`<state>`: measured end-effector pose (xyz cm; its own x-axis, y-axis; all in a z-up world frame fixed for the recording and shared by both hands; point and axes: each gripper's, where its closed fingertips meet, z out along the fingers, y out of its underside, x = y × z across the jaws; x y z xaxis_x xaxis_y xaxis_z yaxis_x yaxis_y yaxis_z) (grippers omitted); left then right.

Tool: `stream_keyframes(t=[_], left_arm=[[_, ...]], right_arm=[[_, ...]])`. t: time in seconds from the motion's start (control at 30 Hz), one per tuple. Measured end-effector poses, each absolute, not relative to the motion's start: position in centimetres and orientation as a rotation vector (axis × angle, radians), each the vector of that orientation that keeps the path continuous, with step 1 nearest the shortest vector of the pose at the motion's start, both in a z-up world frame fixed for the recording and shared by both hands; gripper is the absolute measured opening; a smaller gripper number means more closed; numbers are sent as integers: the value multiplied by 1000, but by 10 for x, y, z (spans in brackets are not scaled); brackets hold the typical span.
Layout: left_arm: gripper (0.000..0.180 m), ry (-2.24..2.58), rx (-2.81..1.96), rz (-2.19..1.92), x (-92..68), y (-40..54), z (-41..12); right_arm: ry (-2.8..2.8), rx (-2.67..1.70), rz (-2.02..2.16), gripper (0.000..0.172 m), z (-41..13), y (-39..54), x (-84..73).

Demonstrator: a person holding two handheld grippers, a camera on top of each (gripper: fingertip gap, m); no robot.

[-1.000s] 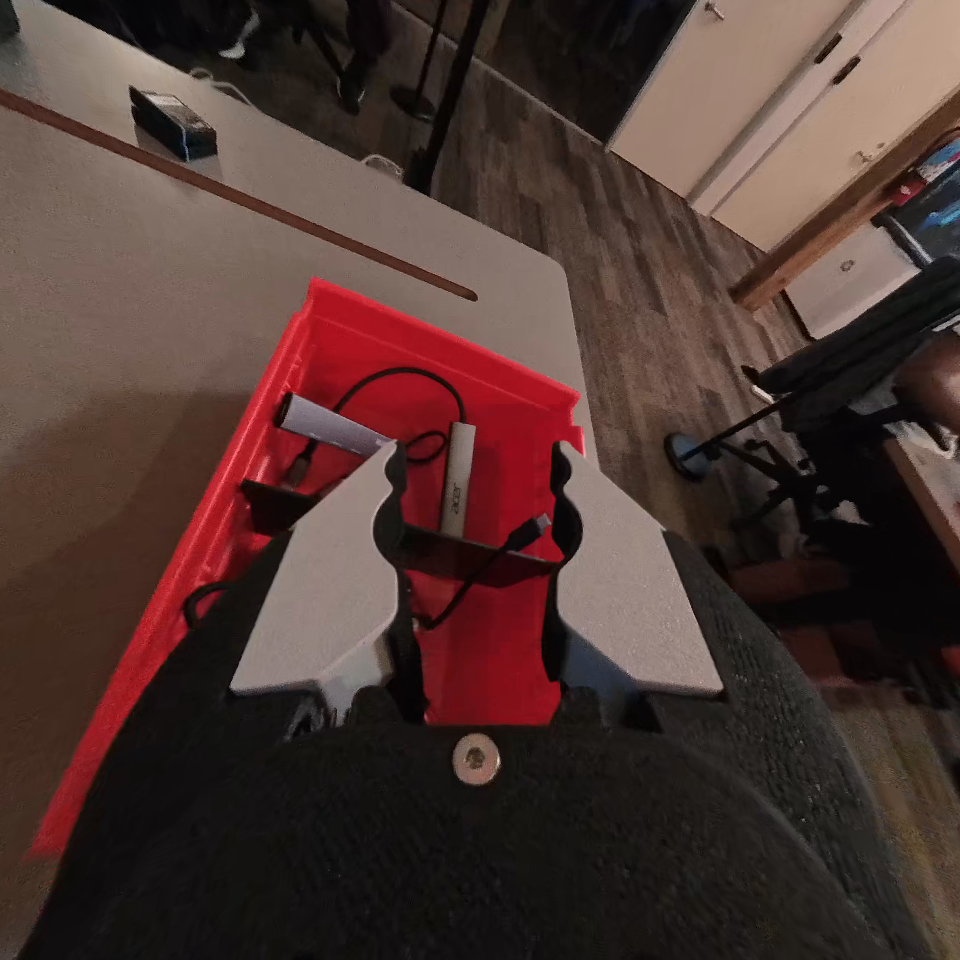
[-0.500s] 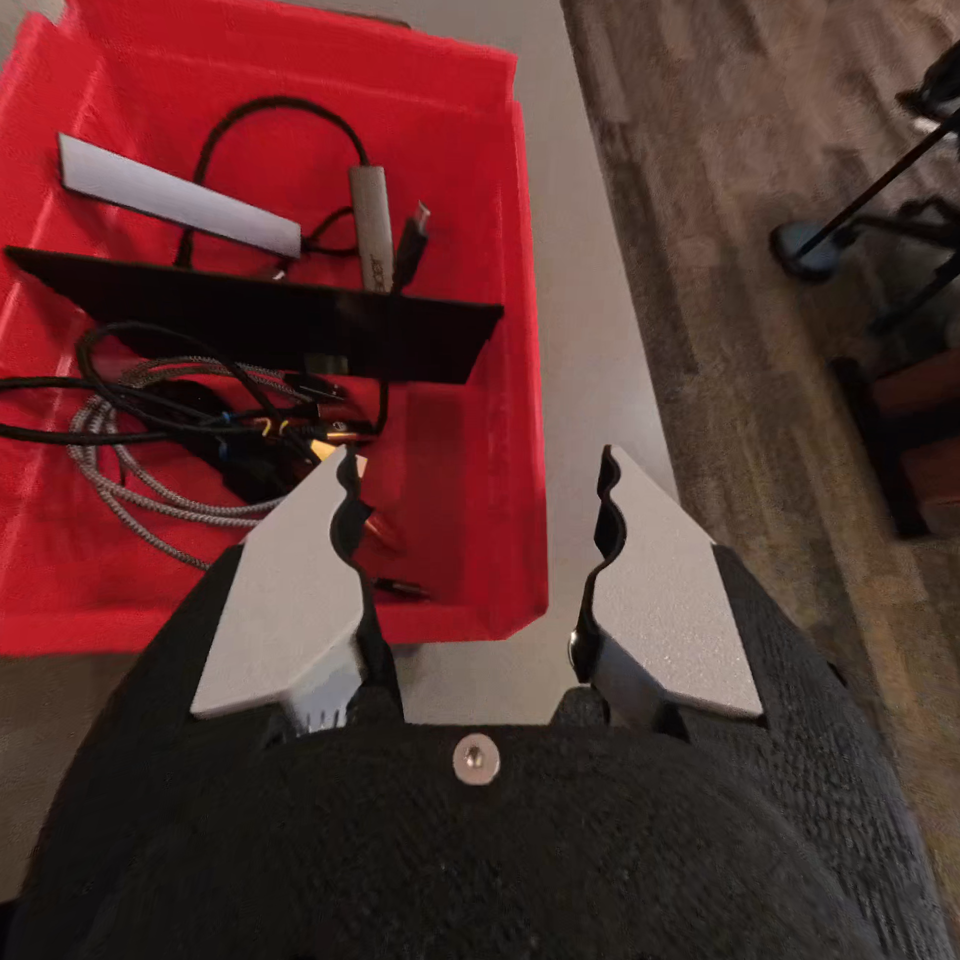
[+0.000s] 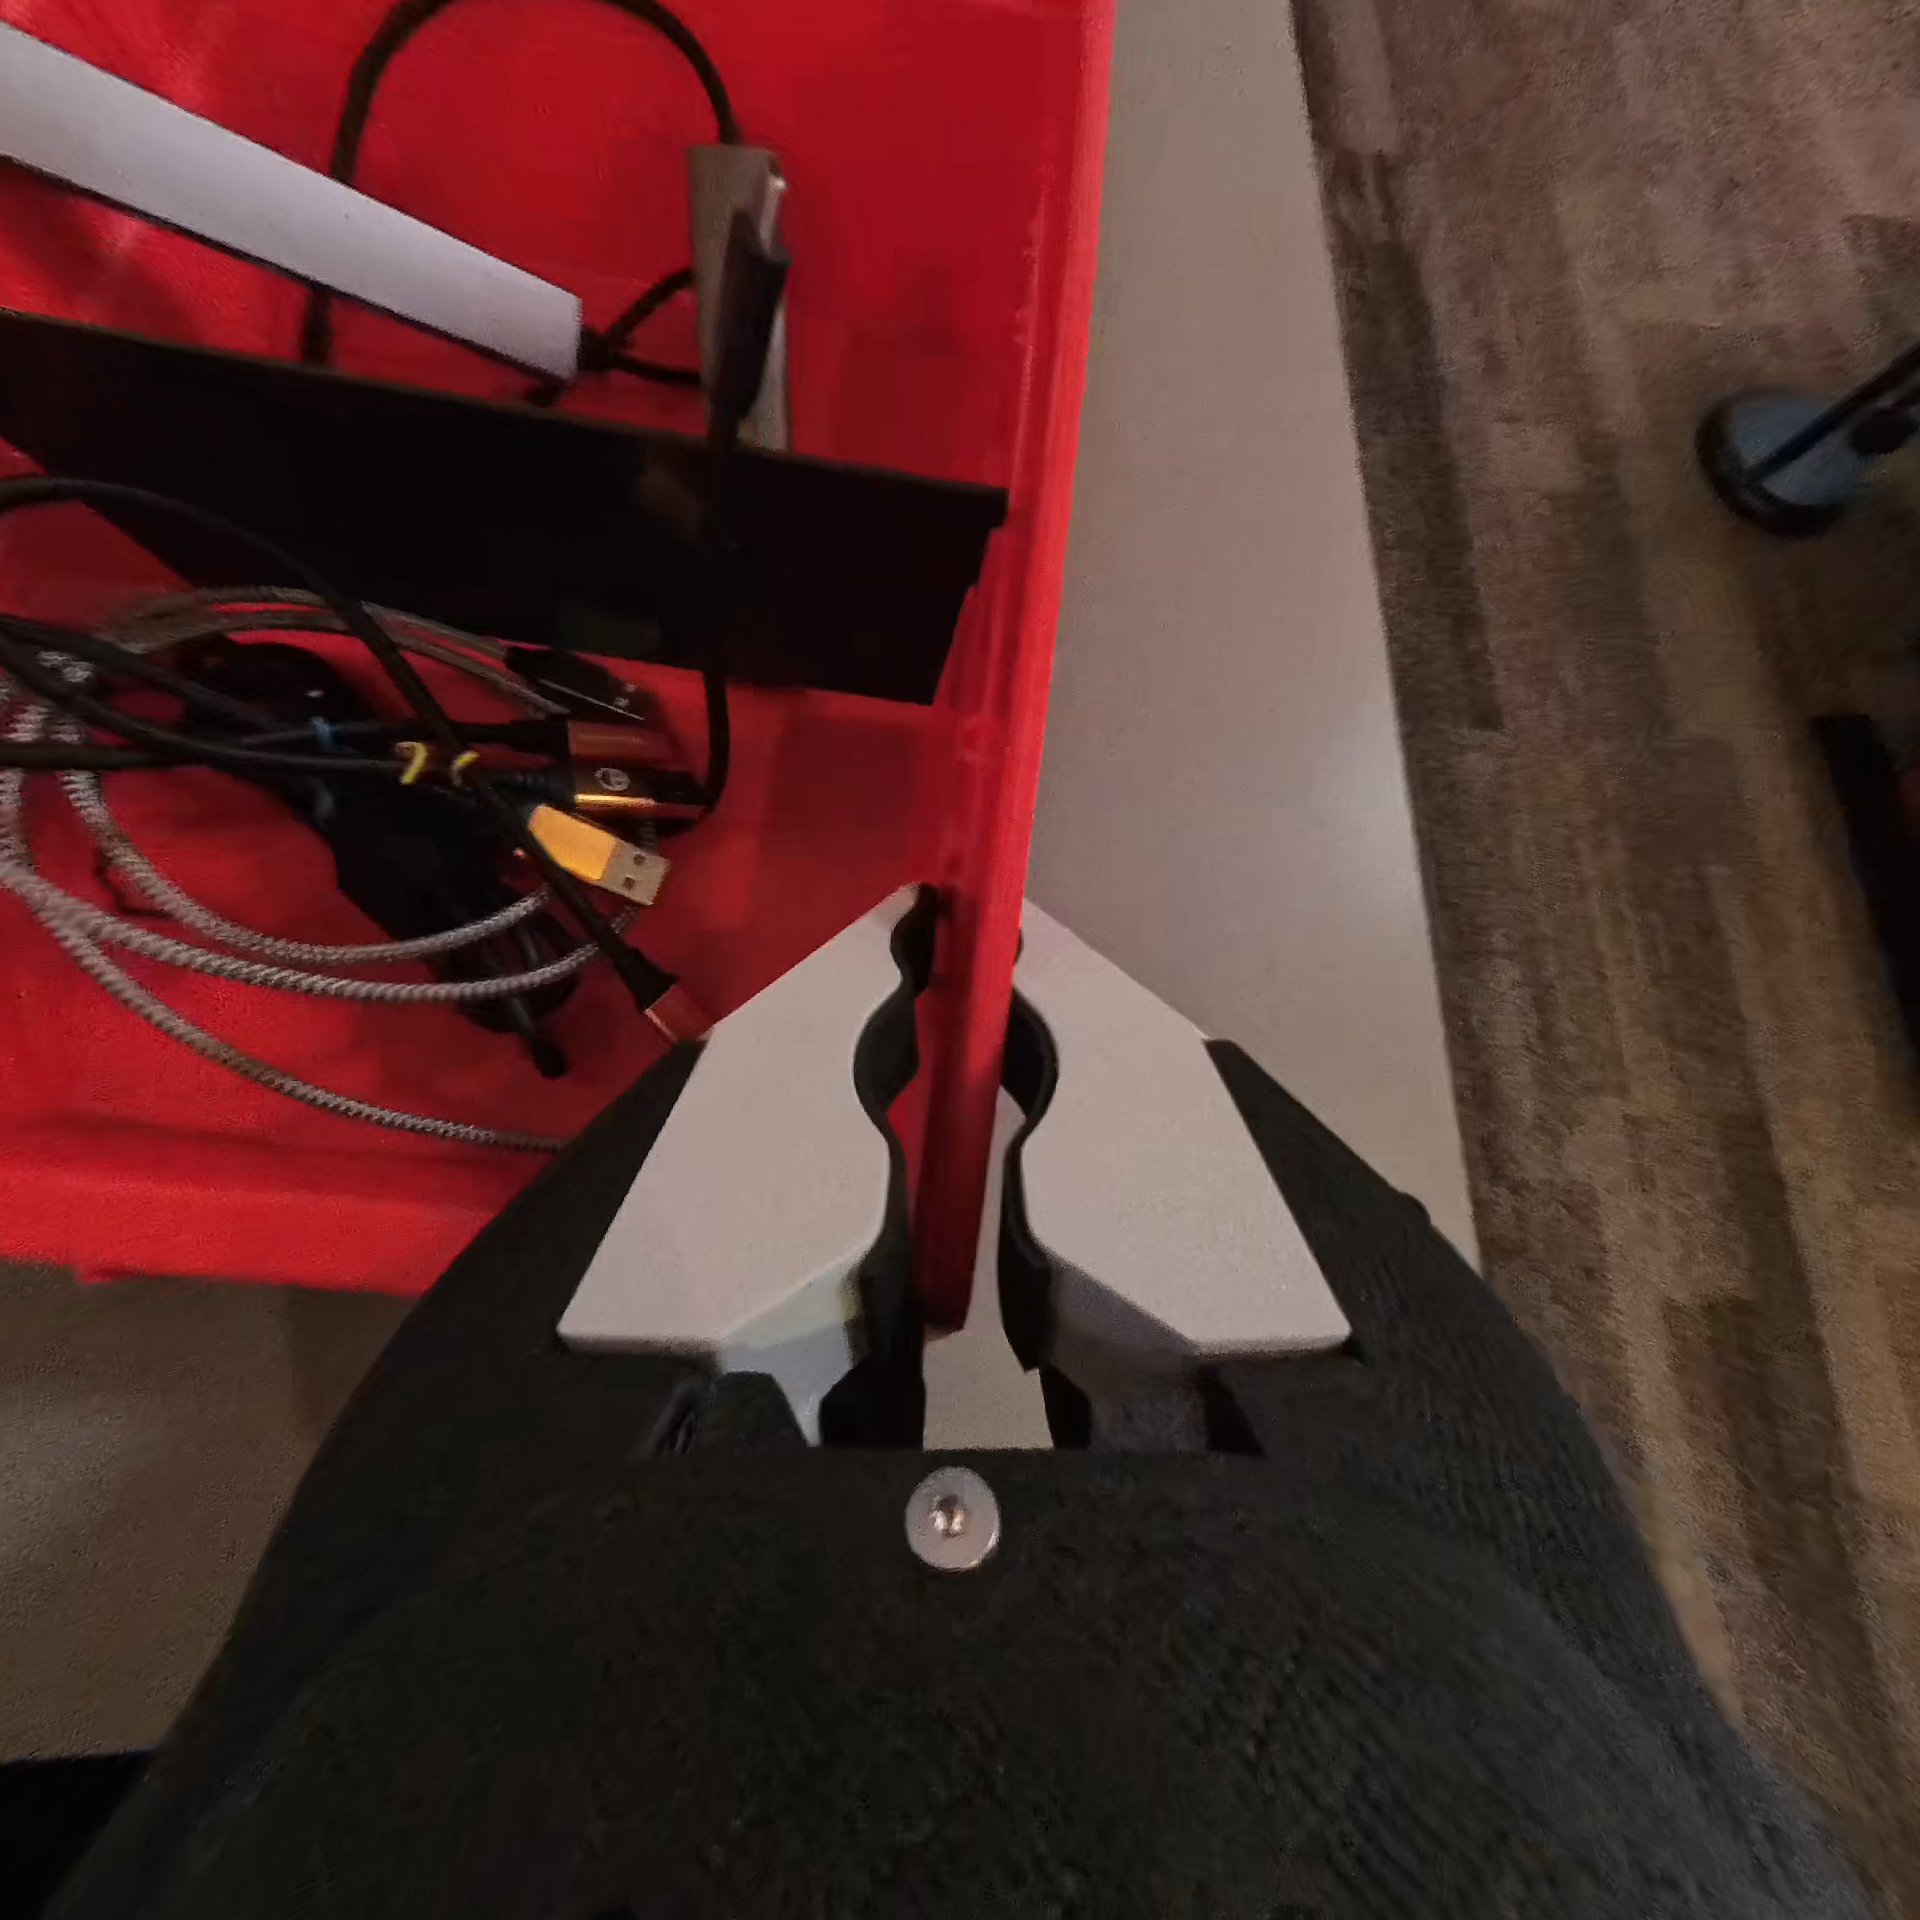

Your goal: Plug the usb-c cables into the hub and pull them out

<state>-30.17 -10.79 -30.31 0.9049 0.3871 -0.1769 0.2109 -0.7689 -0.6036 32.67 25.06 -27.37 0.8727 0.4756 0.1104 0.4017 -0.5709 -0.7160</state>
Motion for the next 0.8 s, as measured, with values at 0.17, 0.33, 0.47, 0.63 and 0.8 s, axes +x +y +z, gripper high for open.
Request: stream_keyframes(t=[0.17, 0.33, 0.47, 0.63, 0.8], left_arm=[[24, -377, -2449, 411, -297, -111, -301], [22, -335, -2346, 456, -285, -117, -284], [22, -327, -2252, 535, -281, -131, -245], [24, -325, -2125, 616, -272, -147, -190], [24, -266, -2022, 647, -248, -145, -149]], right_arm=[[-669, -2202, 204, 3, -270, 249, 305], [-745, -2146, 258, 3, -265, 247, 260], [-795, -2121, 308, 2, -262, 240, 213], [-858, -2065, 393, 3, -269, 214, 139], [-955, -1965, 413, 9, -270, 173, 53]])
